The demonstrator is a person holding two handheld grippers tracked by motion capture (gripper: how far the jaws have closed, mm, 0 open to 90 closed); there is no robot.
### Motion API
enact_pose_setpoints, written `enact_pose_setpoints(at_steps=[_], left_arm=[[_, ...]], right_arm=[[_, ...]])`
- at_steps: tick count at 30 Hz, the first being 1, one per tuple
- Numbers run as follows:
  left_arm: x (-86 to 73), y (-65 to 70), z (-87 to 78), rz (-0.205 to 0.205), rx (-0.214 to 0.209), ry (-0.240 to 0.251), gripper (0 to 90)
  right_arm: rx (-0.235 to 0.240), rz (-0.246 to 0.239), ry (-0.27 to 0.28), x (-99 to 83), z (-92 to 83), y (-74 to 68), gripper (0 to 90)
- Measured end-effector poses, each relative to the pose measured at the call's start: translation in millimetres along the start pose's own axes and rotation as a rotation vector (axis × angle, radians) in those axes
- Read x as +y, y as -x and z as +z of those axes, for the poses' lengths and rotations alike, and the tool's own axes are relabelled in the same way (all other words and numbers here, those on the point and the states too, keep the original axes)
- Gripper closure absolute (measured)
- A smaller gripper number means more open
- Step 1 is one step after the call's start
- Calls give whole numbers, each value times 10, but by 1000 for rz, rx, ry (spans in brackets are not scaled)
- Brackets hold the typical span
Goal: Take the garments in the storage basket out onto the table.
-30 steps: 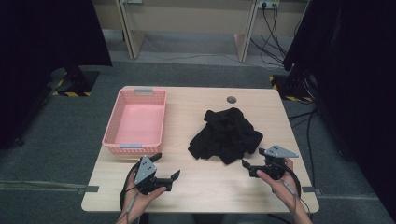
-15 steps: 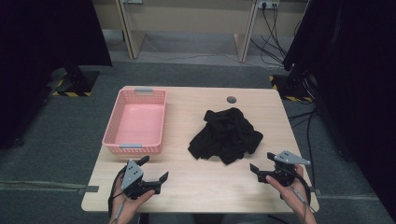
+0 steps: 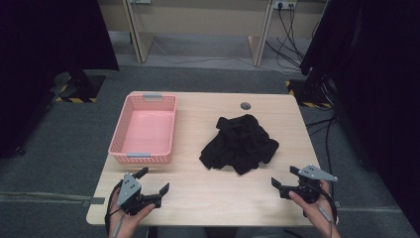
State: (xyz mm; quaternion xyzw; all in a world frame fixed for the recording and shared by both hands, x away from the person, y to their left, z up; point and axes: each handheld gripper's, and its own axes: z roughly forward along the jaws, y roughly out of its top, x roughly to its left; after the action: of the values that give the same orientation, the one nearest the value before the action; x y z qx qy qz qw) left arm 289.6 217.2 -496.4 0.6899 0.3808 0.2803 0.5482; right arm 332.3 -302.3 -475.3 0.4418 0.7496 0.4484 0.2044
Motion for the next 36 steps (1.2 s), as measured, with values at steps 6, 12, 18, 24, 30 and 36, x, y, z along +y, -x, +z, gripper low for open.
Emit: enact_pose_setpoints(at_steps=[6,12,18,24,30,36], left_arm=[[-21,-35,-63,-9,16,4,58],[-22,-82,-137,-13,36,14,58],[-42,-130,-202,-22,56,17,58],[-62,-166,-252,-32,70,21,58],[-73,-204,-304,-38,86,29,58],[-108,-250,-353,-46,103,35,59]], right_arm=[[-14,-5,0,-31,-61,15,95],[-29,0,7,-59,-132,44,95],[-49,20,24,-96,-218,112,95],[-71,40,38,-144,-304,186,95],[-95,58,55,-200,-372,255,95],[-117,77,71,-258,-426,322,95]])
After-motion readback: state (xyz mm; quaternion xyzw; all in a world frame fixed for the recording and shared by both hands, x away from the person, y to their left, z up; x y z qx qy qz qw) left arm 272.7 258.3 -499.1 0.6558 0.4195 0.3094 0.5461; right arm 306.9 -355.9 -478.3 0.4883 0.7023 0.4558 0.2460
